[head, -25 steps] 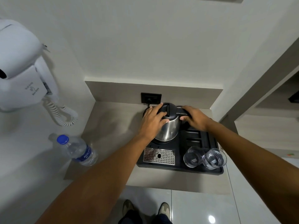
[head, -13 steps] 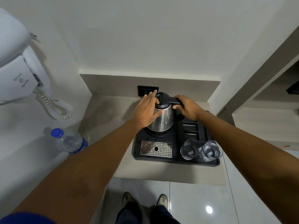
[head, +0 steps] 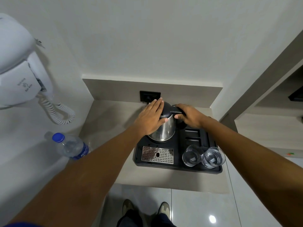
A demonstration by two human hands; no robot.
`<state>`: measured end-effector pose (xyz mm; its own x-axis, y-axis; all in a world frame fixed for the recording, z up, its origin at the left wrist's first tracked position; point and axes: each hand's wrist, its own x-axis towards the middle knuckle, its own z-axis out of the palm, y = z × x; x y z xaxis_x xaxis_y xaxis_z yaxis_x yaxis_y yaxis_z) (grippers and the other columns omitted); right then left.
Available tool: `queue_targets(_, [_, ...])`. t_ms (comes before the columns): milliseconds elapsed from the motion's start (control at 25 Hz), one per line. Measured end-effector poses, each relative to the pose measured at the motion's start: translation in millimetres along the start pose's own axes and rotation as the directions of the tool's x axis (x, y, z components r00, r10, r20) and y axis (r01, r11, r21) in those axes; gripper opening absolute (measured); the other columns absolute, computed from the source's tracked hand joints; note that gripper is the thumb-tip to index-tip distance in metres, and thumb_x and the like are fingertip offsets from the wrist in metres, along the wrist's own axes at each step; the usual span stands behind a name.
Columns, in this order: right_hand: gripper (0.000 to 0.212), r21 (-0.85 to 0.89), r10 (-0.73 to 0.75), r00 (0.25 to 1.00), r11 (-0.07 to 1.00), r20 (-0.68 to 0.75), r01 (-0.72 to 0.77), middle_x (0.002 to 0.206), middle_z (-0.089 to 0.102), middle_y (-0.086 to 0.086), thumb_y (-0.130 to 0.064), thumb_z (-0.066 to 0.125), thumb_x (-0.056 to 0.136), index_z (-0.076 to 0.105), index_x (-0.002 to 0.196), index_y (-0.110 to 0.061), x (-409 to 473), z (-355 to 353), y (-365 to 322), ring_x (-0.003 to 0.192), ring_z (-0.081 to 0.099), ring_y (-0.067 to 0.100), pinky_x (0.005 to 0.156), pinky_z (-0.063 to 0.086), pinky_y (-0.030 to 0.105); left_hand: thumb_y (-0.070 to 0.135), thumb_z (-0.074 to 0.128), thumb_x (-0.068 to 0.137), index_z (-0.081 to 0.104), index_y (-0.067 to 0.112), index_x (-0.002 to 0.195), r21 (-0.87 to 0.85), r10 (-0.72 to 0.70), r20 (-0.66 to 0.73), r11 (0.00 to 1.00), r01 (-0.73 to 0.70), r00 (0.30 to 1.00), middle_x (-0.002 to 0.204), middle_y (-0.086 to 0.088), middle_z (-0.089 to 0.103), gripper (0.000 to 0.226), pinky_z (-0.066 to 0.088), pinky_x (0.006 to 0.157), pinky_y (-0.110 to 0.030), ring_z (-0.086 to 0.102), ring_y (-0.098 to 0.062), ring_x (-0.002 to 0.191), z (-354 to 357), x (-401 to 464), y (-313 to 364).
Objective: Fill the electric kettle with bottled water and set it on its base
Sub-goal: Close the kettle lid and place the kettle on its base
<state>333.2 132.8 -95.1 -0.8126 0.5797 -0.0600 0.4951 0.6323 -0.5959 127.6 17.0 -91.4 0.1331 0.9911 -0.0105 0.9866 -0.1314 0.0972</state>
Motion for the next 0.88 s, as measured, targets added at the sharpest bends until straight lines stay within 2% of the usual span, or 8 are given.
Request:
queue_targets(200, [0.038, 0.033, -0.016, 0.994, 0.999, -0.103, 0.02, 0.112, 0.063, 0.01, -0.031, 0.062, 0.092, 0.056, 0.122, -0.009, -10.3, 9.6, 2.7, 0.099, 0.055, 0.021, 0.084, 0.044, 0.032, 0.057, 0.024, 0.096, 0.004, 0.008, 0.15, 0.003, 0.007, 0.0, 1.0, -0.007, 1.0, 0.161, -0.009, 0.001, 0.076, 0.016, 0.119, -0.045, 0.0, -0.024, 0.147, 5.8, -4.3, 5.4])
queue_targets(280, [0.037, 0.139, 0.037, 0.994, 0.99, -0.1, -0.023, 0.112, 0.064, 0.001, -0.036, 0.062, 0.092, 0.058, 0.122, -0.014, -12.4, 10.0, 1.3, 0.099, 0.058, 0.013, 0.083, 0.043, 0.02, 0.057, 0.024, 0.096, 0.003, 0.009, 0.151, -0.006, 0.004, 0.005, 1.0, -0.004, 1.0, 0.161, -0.009, 0.0, 0.075, 0.015, 0.119, -0.045, -0.001, -0.024, 0.147, 5.9, -3.0, 3.4])
queue_targets(320, [0.035, 0.251, 0.12, 0.988, 0.963, -0.093, -0.094, 0.112, 0.064, -0.003, -0.04, 0.059, 0.093, 0.06, 0.121, -0.018, -16.3, 11.2, 0.3, 0.1, 0.059, 0.008, 0.083, 0.043, 0.017, 0.057, 0.023, 0.096, 0.002, 0.009, 0.151, -0.005, 0.0, 0.009, 1.0, 0.0, 1.0, 0.161, -0.008, -0.001, 0.075, 0.014, 0.119, -0.044, -0.002, -0.023, 0.147, 7.1, -3.2, 3.3])
queue_targets(440, [0.035, 0.674, 0.404, 0.913, 0.689, -0.051, -0.267, 0.104, 0.067, -0.002, -0.041, 0.037, 0.102, 0.065, 0.107, -0.02, -29.6, 18.2, 2.0, 0.095, 0.061, 0.005, 0.08, 0.044, 0.019, 0.058, 0.023, 0.096, 0.001, 0.01, 0.15, -0.019, -0.025, 0.013, 0.999, 0.026, 1.0, 0.161, -0.007, -0.003, 0.075, 0.011, 0.12, -0.044, -0.003, -0.023, 0.147, 9.6, -3.6, 5.6])
queue_targets(520, [0.034, 0.791, 0.478, 0.878, 0.551, -0.038, -0.265, 0.099, 0.066, 0.004, -0.03, 0.036, 0.103, 0.066, 0.102, -0.015, -32.4, 22.6, 3.0, 0.095, 0.06, 0.016, 0.082, 0.046, 0.027, 0.057, 0.024, 0.097, 0.001, 0.01, 0.15, -0.032, -0.039, 0.009, 0.999, 0.039, 0.999, 0.161, -0.007, -0.002, 0.075, 0.011, 0.12, -0.043, -0.002, -0.024, 0.147, 10.4, -3.8, 7.3])
queue_targets(640, [0.024, 0.854, 0.558, 0.83, 0.438, -0.013, -0.281, 0.095, 0.066, 0.007, -0.028, 0.048, 0.1, 0.068, 0.098, -0.015, -27.5, 18.5, -5.3, 0.096, 0.062, 0.022, 0.074, 0.055, 0.035, 0.056, 0.027, 0.097, 0.004, 0.01, 0.15, -0.035, -0.029, 0.014, 0.999, 0.029, 0.999, 0.161, -0.009, 0.001, 0.074, 0.012, 0.119, -0.044, 0.001, -0.026, 0.147, 9.5, -2.9, 7.7])
queue_targets(760, [0.023, 0.824, 0.576, 0.817, 0.466, -0.006, -0.322, 0.09, 0.065, 0.006, -0.033, 0.052, 0.098, 0.067, 0.09, -0.018, -26.4, 15.9, -7.6, 0.092, 0.063, 0.022, 0.076, 0.059, 0.043, 0.055, 0.028, 0.097, 0.004, 0.01, 0.151, -0.039, -0.033, 0.009, 0.999, 0.034, 0.999, 0.161, -0.009, 0.002, 0.074, 0.012, 0.119, -0.044, 0.002, -0.026, 0.147, 9.7, -3.3, 9.8])
queue_targets(880, [0.028, 0.746, 0.549, 0.831, 0.591, -0.092, -0.308, 0.087, 0.065, 0.007, -0.035, 0.047, 0.1, 0.066, 0.089, -0.017, -24.9, 13.3, -10.9, 0.088, 0.063, 0.023, 0.069, 0.059, 0.033, 0.055, 0.027, 0.097, 0.002, 0.011, 0.151, -0.073, -0.072, 0.038, 0.995, 0.075, 0.997, 0.161, -0.007, -0.002, 0.074, 0.01, 0.119, -0.045, 0.0, -0.027, 0.147, 5.1, -2.3, 10.2])
